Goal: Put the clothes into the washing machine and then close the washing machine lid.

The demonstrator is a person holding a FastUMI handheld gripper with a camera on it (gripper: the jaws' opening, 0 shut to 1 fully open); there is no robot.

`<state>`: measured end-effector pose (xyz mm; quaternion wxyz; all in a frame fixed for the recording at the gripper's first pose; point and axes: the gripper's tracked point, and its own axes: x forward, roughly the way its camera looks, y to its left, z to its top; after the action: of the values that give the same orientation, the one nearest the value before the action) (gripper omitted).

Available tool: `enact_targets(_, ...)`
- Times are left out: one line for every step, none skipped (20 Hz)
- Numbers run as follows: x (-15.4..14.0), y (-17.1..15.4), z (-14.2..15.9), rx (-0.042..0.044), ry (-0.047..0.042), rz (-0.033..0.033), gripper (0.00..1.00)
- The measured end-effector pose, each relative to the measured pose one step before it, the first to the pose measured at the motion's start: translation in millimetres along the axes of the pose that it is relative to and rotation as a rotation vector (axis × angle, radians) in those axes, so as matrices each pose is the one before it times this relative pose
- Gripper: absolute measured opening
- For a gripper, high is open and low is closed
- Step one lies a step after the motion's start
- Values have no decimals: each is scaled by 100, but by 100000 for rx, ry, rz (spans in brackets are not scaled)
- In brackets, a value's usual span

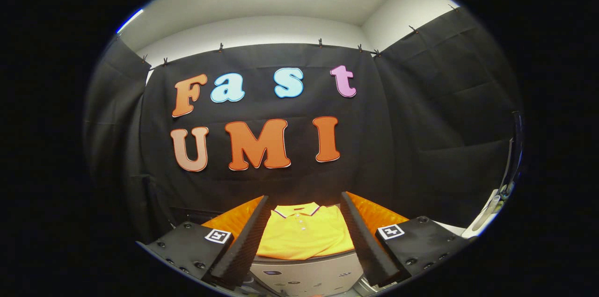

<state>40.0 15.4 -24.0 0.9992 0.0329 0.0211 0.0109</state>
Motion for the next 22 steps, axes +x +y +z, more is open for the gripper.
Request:
enact_targets(412,37,-478,-479,1746,-310,98)
enact_targets(591,7,-431,-211,2000,98,98)
enact_targets(876,29,-187,59,1807,169,98)
enact_targets(793,266,-181,-173,1201,722,98)
enact_targets(922,233,88,-771,1366,571,98)
enact_targets(1066,87,34,-1163,1197,411,98)
enact_targets(1246,147,33,-1003,1403,279,98)
enact_targets(1299,229,43,-653,1467,1133,98)
enact_targets(1618,525,77,-525,1862,1812,98)
enact_targets(1548,438,69,-146,2067,1884,98)
enact_targets(1421,475,-46,60,2129,2461,98)
enact_targets(1648,408,-223,272,3341,2014,98)
enact_targets(1756,151,-546,862,3670,1555,98)
enact_targets(1760,37,-725,1166,4858,1432,98)
enact_targets(1795,-11,-1124,841,6394,1362,98)
enact_targets(1658,-443,-1390,992,8199,-58,98)
enact_targets(1806,-97,-811,1147,5306,1025,99)
enact_targets(1599,-36,-448,861,4077,107,99)
enact_targets(1566,-304,-799,292,4740,-722,98)
enact_targets(1477,-435,-690,372,4505,-1121,98)
enact_targets(1253,-268,-451,421,4322,-433,98)
enact_targets(1141,-53,-459,432,4133,-37,98)
